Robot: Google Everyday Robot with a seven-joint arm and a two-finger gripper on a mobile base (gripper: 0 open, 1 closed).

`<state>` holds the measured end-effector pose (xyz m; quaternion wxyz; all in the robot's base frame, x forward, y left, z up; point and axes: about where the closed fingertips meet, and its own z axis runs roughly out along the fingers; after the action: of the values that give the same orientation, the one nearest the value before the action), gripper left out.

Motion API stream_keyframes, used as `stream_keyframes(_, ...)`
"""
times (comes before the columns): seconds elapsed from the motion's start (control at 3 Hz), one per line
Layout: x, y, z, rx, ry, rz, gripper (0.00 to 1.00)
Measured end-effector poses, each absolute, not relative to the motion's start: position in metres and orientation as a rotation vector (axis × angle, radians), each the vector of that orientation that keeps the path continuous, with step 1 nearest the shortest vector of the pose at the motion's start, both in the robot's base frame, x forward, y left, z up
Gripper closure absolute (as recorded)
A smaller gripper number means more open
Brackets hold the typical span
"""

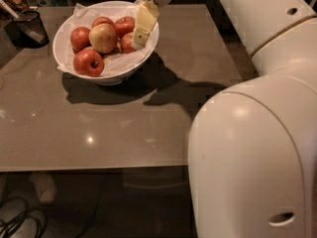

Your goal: Pick apple from white bowl

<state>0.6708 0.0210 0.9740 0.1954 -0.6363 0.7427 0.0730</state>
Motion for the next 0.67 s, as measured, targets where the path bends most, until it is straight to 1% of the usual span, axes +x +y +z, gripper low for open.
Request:
stream_keyframes(0.33,0.6770,0.0250,0.9729,-1.775,2.087,0.213,0.22)
stream_keyframes(0.67,0.6810,0.0291,0.9717,-1.773,2.090,0.222,0.14)
